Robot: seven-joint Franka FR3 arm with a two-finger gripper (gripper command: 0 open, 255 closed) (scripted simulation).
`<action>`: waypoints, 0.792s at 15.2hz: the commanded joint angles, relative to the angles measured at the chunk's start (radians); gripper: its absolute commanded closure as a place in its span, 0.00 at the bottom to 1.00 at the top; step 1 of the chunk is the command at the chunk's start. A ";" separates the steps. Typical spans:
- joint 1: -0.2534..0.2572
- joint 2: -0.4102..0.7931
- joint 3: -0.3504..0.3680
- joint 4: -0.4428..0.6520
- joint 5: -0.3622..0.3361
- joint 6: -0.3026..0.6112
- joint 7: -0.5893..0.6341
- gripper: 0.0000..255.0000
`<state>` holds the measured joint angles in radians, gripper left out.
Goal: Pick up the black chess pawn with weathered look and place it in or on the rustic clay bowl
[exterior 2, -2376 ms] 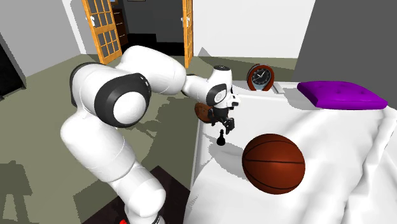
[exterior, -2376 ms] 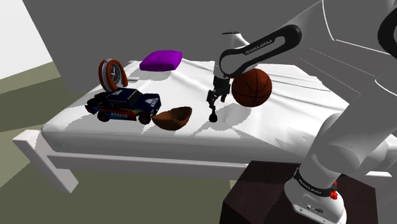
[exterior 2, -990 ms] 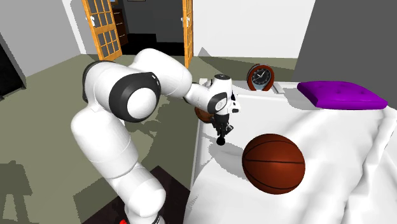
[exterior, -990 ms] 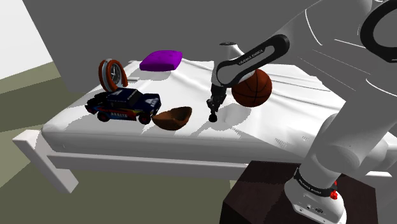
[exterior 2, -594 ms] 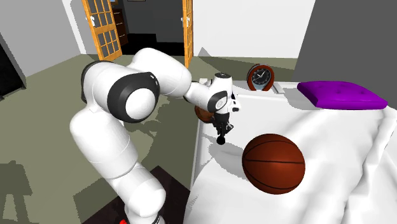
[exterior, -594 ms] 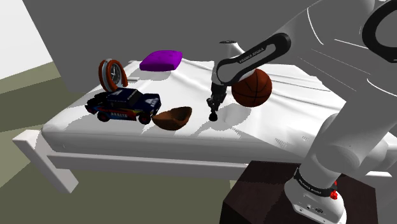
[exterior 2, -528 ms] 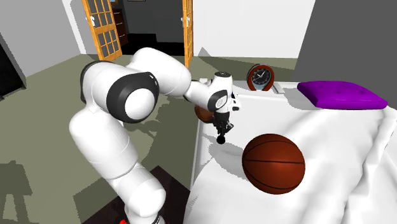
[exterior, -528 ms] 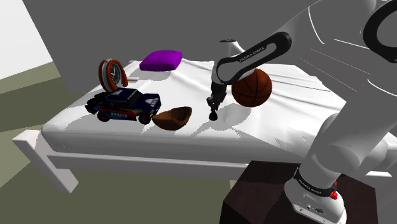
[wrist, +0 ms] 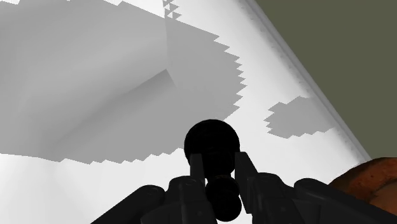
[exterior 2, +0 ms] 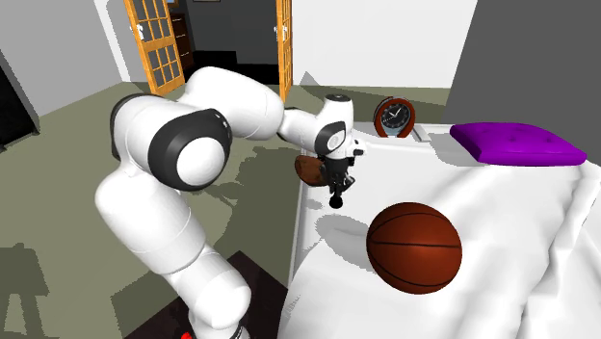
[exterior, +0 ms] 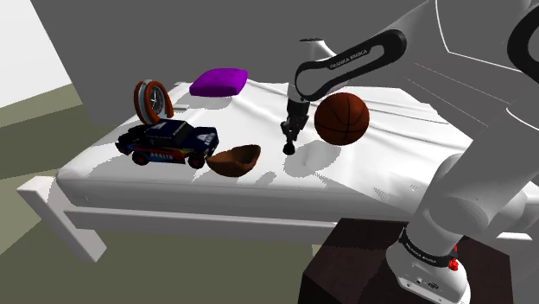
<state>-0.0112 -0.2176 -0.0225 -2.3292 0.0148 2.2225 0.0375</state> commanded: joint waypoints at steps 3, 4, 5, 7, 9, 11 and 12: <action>0.000 -0.021 0.000 0.035 -0.001 -0.056 0.001 1.00; 0.000 -0.026 0.000 0.044 -0.001 -0.070 0.001 1.00; -0.001 -0.030 0.000 0.054 -0.002 -0.084 0.002 1.00; -0.001 -0.038 0.000 0.074 -0.002 -0.112 0.002 1.00; -0.001 -0.044 0.000 0.094 -0.002 -0.139 0.003 1.00; -0.001 -0.050 0.000 0.116 -0.003 -0.166 0.003 1.00; -0.001 -0.053 0.001 0.127 -0.003 -0.180 0.004 1.00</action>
<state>-0.0118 -0.2686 -0.0220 -2.2170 0.0123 2.0594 0.0406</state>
